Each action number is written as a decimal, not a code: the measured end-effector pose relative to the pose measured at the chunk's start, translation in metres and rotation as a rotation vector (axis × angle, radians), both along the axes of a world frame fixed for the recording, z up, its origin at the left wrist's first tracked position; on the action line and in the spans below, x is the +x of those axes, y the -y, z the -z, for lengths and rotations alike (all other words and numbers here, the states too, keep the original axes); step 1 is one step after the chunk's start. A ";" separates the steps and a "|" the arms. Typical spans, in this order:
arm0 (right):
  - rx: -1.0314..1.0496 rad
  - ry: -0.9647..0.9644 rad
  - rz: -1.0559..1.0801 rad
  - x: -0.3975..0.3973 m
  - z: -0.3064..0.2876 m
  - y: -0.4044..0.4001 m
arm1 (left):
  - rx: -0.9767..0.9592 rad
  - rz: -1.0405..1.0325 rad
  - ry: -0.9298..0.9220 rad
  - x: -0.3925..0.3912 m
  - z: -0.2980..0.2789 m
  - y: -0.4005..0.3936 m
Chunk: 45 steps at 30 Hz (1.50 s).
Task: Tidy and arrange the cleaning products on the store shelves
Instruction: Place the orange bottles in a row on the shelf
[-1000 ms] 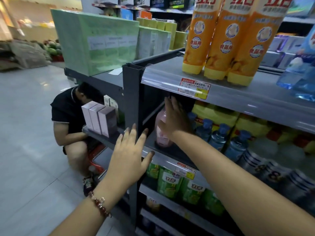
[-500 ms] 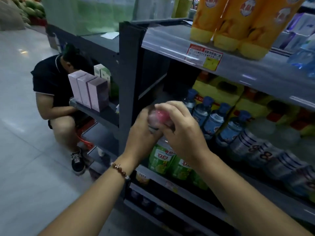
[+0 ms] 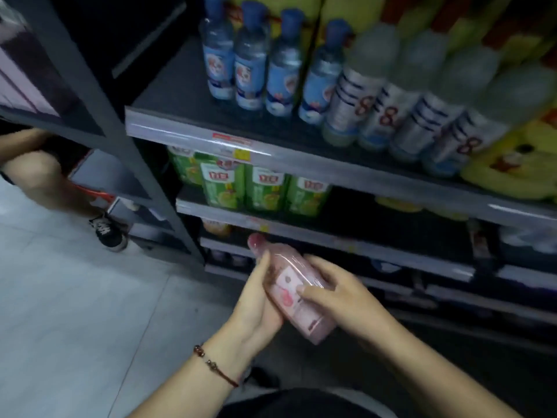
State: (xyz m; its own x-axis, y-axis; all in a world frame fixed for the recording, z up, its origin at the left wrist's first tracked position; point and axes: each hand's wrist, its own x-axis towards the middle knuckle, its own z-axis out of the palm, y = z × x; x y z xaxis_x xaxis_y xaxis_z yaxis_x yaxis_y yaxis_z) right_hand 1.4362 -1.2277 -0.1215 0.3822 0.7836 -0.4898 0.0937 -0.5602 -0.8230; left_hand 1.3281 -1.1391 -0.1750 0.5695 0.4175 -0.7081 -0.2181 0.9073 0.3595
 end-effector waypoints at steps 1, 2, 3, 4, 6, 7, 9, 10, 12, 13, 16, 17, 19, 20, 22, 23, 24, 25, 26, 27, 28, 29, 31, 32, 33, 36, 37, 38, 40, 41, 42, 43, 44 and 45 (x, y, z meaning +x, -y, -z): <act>-0.024 -0.029 0.030 0.006 0.004 0.024 | -0.046 0.041 -0.017 0.005 0.007 0.020; -0.047 -0.048 0.056 0.010 0.006 0.047 | -0.067 0.090 -0.027 0.011 0.012 0.039; -0.074 -0.051 0.089 0.014 0.007 0.072 | -0.071 0.149 -0.035 0.020 0.013 0.059; -0.093 -0.049 0.120 0.021 0.008 0.096 | -0.053 0.218 -0.046 0.031 0.014 0.078; -0.098 -0.056 0.200 0.039 0.011 0.146 | 0.026 0.354 -0.080 0.056 0.010 0.114; -0.086 -0.070 0.250 0.049 0.010 0.171 | 0.079 0.432 -0.089 0.070 0.006 0.133; -0.043 -0.109 0.363 0.070 0.006 0.222 | 0.227 0.628 -0.075 0.098 -0.002 0.171; -0.022 -0.128 0.425 0.081 0.005 0.246 | 0.332 0.717 -0.069 0.112 -0.008 0.191; 0.023 -0.178 0.553 0.100 0.007 0.297 | 0.552 0.835 -0.079 0.139 -0.020 0.230; 0.057 -0.206 0.619 0.108 0.008 0.321 | 0.655 0.888 -0.062 0.152 -0.028 0.249; 0.168 -0.298 0.808 0.125 0.007 0.387 | 0.941 1.071 0.086 0.187 -0.053 0.304; 0.223 -0.342 0.877 0.128 0.008 0.407 | 1.019 1.124 0.138 0.197 -0.062 0.321; 0.333 -0.442 1.006 0.131 0.010 0.440 | 1.129 1.199 0.197 0.215 -0.074 0.353; 0.378 -0.492 1.062 0.132 0.011 0.455 | 1.172 1.234 0.212 0.224 -0.077 0.368; 0.464 -0.569 1.167 0.134 0.014 0.481 | 1.285 1.326 0.229 0.241 -0.083 0.397; 0.499 -0.593 1.222 0.134 0.016 0.494 | 1.339 1.375 0.253 0.249 -0.086 0.410; 0.525 -0.604 1.275 0.136 0.017 0.504 | 1.372 1.420 0.279 0.257 -0.087 0.421; 0.545 -0.606 1.318 0.137 0.018 0.515 | 1.385 1.457 0.303 0.265 -0.088 0.432; 0.565 -0.604 1.352 0.140 0.018 0.524 | 1.376 1.487 0.323 0.274 -0.088 0.441; 0.585 -0.596 1.379 0.143 0.019 0.533 | 1.361 1.508 0.343 0.283 -0.088 0.449; 0.604 -0.583 1.399 0.148 0.018 0.543 | 1.338 1.525 0.363 0.293 -0.088 0.457; 0.614 -0.554 1.417 0.154 0.017 0.552 | 1.310 1.538 0.389 0.303 -0.087 0.464; 0.590 -0.426 1.446 0.172 0.012 0.572 | 1.259 1.562 0.455 0.325 -0.083 0.478; 0.559 -0.345 1.454 0.183 0.008 0.581 | 1.232 1.579 0.490 0.337 -0.081 0.487; 0.520 -0.271 1.460 0.194 0.004 0.590 | 1.197 1.594 0.512 0.349 -0.079 0.496; 0.418 -0.115 1.445 0.232 -0.006 0.612 | 1.036 1.623 0.518 0.390 -0.073 0.523; 0.387 -0.078 1.434 0.247 -0.007 0.621 | 0.993 1.627 0.514 0.406 -0.072 0.532; 0.361 -0.051 1.423 0.263 -0.010 0.629 | 0.966 1.630 0.505 0.423 -0.071 0.541; 0.334 -0.020 1.410 0.298 -0.017 0.647 | 0.937 1.625 0.480 0.460 -0.069 0.558; 0.326 -0.015 1.405 0.317 -0.021 0.656 | 0.933 1.627 0.473 0.479 -0.070 0.566; 0.321 -0.006 1.395 0.334 -0.024 0.663 | 0.940 1.627 0.473 0.497 -0.071 0.573; 0.329 0.009 1.380 0.352 -0.028 0.670 | 0.953 1.615 0.489 0.516 -0.074 0.581; 0.347 0.029 1.361 0.371 -0.031 0.677 | 0.981 1.587 0.507 0.535 -0.077 0.588; 0.363 0.053 1.339 0.388 -0.034 0.684 | 1.019 1.550 0.513 0.553 -0.081 0.595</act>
